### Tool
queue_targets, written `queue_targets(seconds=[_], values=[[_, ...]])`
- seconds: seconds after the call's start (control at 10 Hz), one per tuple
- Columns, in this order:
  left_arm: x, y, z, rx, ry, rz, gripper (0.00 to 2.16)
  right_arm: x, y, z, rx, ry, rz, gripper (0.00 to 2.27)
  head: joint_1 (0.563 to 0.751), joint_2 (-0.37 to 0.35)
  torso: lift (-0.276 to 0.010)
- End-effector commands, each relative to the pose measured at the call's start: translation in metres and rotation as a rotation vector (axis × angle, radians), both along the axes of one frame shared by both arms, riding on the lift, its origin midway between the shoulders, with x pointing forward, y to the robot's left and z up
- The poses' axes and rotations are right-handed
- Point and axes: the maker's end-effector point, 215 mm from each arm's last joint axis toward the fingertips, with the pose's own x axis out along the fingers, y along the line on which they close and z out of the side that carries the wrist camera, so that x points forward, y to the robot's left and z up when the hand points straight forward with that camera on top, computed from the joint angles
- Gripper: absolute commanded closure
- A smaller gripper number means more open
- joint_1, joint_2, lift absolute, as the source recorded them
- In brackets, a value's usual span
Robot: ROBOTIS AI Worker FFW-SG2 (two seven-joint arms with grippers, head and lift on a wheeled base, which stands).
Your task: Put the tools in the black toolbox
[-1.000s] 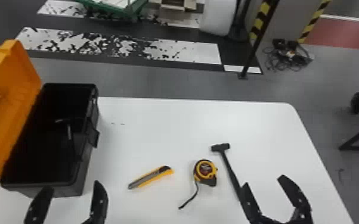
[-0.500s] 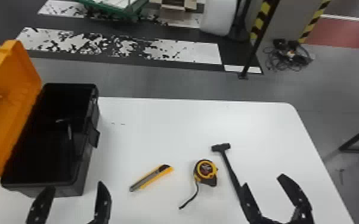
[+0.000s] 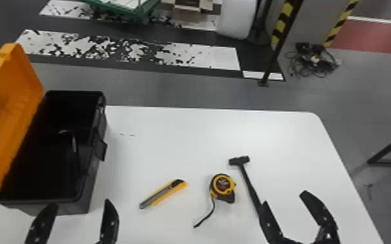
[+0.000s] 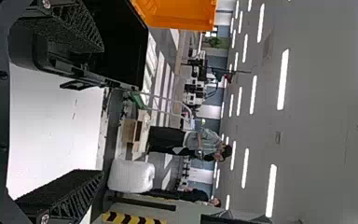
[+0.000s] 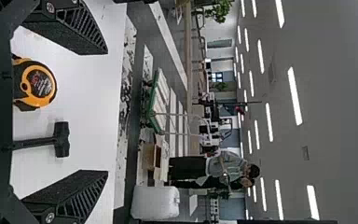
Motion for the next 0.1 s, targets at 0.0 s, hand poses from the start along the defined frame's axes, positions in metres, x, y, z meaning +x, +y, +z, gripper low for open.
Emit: queue_targets(seconds=[0.0], values=[[0.0013,0.002,0.0004,-0.001,-0.002,0.001,0.07,0.0009,-0.0006,-0.0011,-0.001,0.007,-0.001,0.09,0.695,-0.117,-0.039]])
